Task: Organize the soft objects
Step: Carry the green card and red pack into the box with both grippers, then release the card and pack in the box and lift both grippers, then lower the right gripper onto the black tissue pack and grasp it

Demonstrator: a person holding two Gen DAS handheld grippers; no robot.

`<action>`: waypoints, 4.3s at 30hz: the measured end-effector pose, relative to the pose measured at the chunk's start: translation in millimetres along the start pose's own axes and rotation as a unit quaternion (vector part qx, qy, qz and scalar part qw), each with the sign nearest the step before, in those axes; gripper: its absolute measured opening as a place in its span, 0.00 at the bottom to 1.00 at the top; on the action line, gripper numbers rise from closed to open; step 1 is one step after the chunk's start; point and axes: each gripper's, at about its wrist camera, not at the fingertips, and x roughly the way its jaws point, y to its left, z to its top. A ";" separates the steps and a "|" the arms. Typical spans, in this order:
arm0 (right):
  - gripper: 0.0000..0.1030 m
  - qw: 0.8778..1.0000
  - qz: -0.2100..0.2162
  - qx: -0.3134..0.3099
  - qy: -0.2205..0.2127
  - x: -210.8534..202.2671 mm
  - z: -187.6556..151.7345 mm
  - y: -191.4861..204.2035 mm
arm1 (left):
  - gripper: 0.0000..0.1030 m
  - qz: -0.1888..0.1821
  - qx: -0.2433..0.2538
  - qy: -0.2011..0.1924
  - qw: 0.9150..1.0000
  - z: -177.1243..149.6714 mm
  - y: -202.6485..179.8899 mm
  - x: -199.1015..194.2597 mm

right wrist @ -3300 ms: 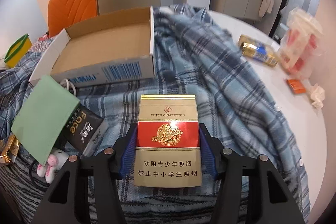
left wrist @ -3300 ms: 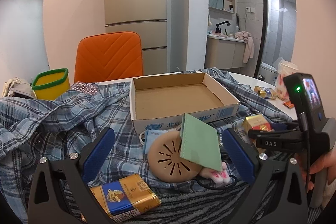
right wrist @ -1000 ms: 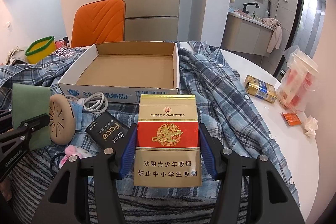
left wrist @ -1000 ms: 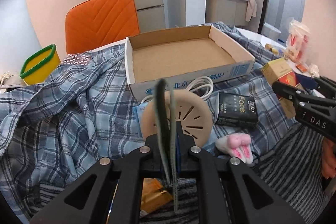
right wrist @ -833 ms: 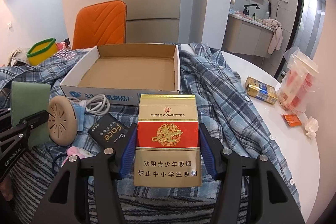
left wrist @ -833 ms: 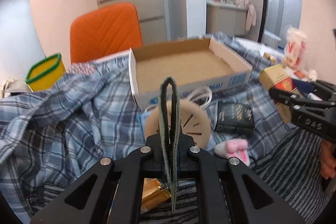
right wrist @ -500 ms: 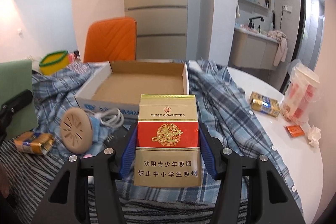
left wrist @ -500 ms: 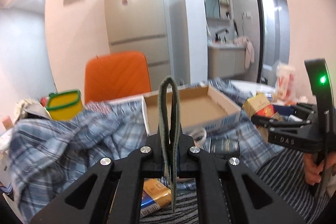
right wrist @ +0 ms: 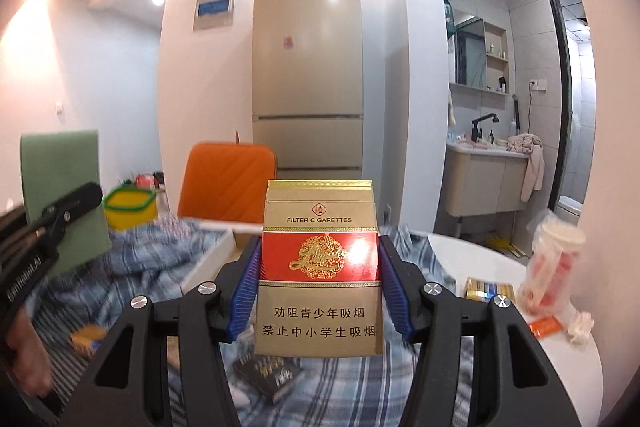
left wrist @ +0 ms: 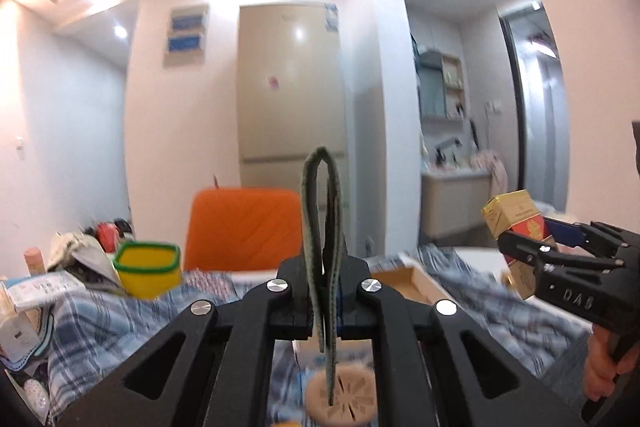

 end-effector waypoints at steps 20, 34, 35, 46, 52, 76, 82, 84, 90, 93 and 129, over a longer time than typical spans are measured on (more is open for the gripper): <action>0.56 0.998 -0.023 0.025 -0.053 90.4 -3.0 17.9 | 0.05 0.039 0.015 -0.048 0.998 -27.7 -10.1 77.9; 0.56 0.995 -0.010 -0.012 0.095 168.4 -43.2 18.1 | 0.06 0.019 -0.005 0.114 0.993 -52.4 -7.7 139.0; 0.56 0.995 -0.009 -0.012 0.103 172.0 -44.7 17.9 | 0.06 0.017 -0.005 0.124 0.992 -53.9 -8.4 142.1; 0.59 0.984 -0.013 0.013 0.175 199.1 -62.8 4.0 | 0.05 0.012 -0.012 0.160 0.987 -60.0 -10.5 154.0; 0.78 0.987 -0.022 0.020 0.159 190.6 -60.6 1.9 | 0.06 0.007 -0.003 0.182 0.983 -63.6 -12.5 163.1; 0.78 0.998 -0.014 0.018 0.055 129.1 -25.8 2.0 | 0.83 -0.001 -0.009 0.072 0.997 -19.7 -8.2 102.9; 0.78 1.000 -0.005 0.013 0.000 95.7 -6.2 5.1 | 0.86 0.011 -0.005 -0.006 1.000 10.4 -8.8 54.9; 0.78 1.000 -0.002 0.012 -0.011 87.9 -1.0 4.9 | 0.90 0.009 -0.004 -0.023 1.000 18.8 -7.6 39.6; 0.84 0.999 0.011 0.014 -0.050 51.3 12.8 2.1 | 1.00 0.010 0.000 -0.057 0.998 33.7 -1.3 6.2; 0.86 0.998 0.020 0.026 -0.058 34.7 12.6 -4.9 | 1.00 0.007 -0.006 -0.057 0.998 32.5 1.1 -1.6; 0.97 0.987 0.030 -0.067 0.144 79.9 -58.7 5.0 | 1.00 -0.006 -0.007 0.155 0.988 -62.8 3.0 47.4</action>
